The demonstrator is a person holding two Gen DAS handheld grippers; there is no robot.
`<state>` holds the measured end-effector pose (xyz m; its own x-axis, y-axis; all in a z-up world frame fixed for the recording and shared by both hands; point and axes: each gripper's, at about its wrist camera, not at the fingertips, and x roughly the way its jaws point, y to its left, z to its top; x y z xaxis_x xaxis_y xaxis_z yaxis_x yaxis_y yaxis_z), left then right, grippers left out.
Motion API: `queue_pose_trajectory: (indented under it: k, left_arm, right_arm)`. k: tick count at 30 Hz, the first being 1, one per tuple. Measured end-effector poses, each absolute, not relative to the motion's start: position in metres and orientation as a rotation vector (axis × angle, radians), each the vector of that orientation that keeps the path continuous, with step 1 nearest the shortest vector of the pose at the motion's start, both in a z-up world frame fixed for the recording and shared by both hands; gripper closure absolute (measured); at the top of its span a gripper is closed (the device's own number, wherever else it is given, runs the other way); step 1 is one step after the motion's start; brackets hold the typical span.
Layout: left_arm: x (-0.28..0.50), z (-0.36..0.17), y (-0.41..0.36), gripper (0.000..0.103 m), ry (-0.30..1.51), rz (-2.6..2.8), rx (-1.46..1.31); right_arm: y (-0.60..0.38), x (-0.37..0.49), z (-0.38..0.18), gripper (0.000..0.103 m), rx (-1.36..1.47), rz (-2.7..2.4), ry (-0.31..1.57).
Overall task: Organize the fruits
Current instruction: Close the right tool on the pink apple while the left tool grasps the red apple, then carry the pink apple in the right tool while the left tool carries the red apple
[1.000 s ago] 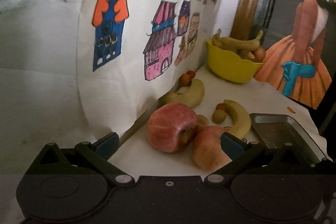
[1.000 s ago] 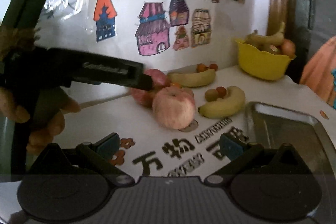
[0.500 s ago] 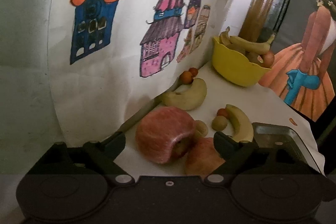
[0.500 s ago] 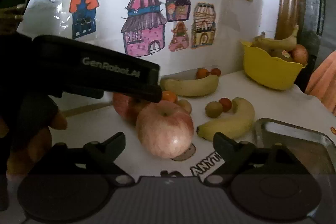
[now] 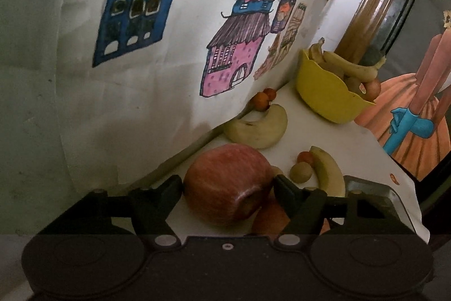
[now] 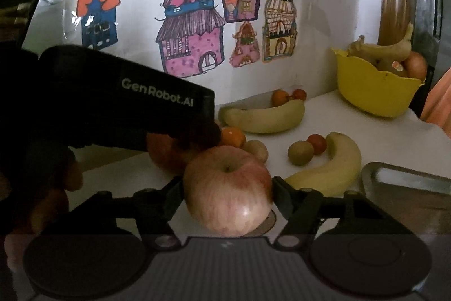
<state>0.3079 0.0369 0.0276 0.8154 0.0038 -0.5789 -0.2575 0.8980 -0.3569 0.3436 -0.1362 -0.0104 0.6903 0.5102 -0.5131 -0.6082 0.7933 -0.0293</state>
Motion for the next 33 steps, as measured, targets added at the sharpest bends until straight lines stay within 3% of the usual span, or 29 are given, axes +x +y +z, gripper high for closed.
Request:
queue_pose_trajectory:
  k: [21,33]
  left_arm:
    - [0.269,0.026,0.028,0.031,0.604,0.086,-0.403]
    - [0.291,0.014,0.032,0.029,0.585,0.072,-0.400]
  right_arm:
    - [-0.159,0.302,-0.009,0.032,-0.214,0.597,0.520]
    - [-0.164,0.294,-0.010,0.032,-0.198,0.571,0.528]
